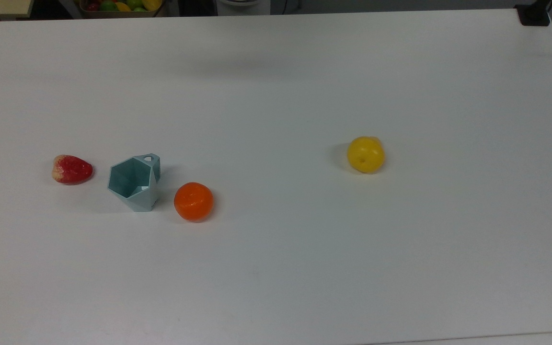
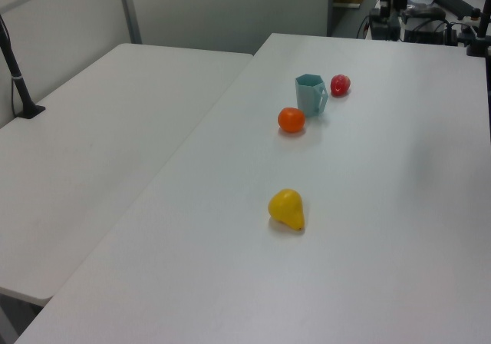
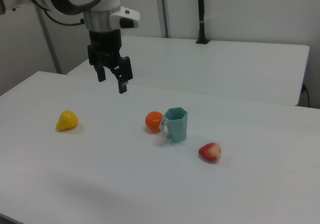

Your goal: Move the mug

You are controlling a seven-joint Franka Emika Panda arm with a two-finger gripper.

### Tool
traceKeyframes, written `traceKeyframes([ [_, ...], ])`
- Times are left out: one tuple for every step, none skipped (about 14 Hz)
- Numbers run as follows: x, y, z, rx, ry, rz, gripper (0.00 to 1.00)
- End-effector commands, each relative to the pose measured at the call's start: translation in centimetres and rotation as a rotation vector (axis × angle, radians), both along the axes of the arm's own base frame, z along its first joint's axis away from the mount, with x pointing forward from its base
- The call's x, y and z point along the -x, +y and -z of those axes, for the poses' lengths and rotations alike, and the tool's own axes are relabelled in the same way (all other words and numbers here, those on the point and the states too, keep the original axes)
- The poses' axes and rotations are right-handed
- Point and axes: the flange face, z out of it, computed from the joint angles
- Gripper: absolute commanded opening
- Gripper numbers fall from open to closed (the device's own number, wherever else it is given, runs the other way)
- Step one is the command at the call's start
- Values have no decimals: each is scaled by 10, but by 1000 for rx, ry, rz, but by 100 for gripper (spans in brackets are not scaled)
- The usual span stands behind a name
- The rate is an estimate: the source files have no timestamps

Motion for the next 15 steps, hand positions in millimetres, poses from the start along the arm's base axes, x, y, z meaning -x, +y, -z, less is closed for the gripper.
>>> traceKeyframes([
  [5,0,-2,13,-13,-10,100],
  [5,1,-2,13,-13,-11,100],
  [5,4,0,12,-7,-14,100],
  [5,5,1,12,-6,-16,100],
  [5,2,0,12,-7,-11,100],
  [6,0,-2,13,-11,-8,100],
  [7,-1,-3,11,-13,-5,100],
  [8,0,-4,11,-16,-7,100],
  [8,-2,-5,11,-16,-2,100],
  [8,-2,-5,12,-21,-2,100],
  [9,-7,-6,11,-24,7,100],
  [9,-10,-7,9,-26,14,100],
  [8,-10,-7,8,-32,14,100],
  [8,-10,-7,6,-39,16,100],
  [5,-10,-8,8,-56,25,100],
])
